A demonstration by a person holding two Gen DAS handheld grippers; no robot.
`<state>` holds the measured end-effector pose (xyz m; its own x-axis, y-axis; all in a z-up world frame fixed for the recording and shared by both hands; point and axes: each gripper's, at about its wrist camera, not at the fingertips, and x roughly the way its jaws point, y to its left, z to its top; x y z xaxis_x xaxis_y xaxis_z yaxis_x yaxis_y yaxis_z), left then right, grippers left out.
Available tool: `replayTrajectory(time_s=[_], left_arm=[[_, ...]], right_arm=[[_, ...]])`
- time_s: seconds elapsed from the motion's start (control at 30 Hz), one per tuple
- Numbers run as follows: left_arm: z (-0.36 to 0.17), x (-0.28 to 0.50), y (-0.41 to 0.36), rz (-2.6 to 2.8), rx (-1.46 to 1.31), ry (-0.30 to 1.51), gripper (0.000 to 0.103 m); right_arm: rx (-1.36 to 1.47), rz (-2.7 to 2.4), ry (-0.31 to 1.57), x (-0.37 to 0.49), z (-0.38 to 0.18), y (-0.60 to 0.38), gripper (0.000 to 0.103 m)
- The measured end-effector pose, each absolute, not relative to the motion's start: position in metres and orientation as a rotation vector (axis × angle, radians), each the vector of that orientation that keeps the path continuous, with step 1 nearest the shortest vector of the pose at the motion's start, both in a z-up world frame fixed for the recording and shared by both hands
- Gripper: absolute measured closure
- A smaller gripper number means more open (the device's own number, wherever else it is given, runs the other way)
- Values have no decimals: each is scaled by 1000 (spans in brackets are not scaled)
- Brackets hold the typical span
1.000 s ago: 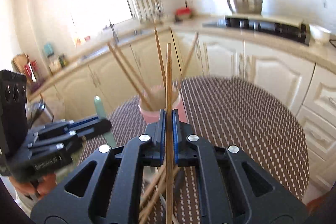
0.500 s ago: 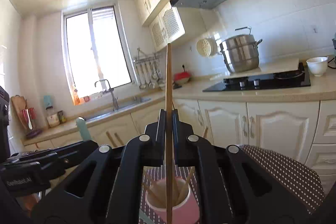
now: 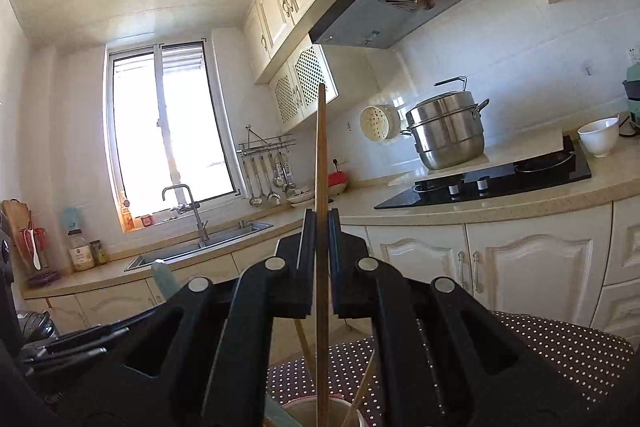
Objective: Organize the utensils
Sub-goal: 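Drop the knife into the pink cup with the left tool while the right tool drops its chopstick in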
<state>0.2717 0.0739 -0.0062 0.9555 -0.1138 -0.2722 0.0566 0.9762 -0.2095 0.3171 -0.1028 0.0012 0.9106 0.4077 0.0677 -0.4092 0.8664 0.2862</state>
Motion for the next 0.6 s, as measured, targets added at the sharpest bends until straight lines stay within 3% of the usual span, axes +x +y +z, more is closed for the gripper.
replayTrajectory(time_s=[0.4,0.6], left_arm=[[-36,284,75,-96,-209,379,82],[-37,274,76,-89,-206,360,68]], right_arm=[[255,431,38,306,-15,-100,96],[227,422,58,290,-21,-104,96]])
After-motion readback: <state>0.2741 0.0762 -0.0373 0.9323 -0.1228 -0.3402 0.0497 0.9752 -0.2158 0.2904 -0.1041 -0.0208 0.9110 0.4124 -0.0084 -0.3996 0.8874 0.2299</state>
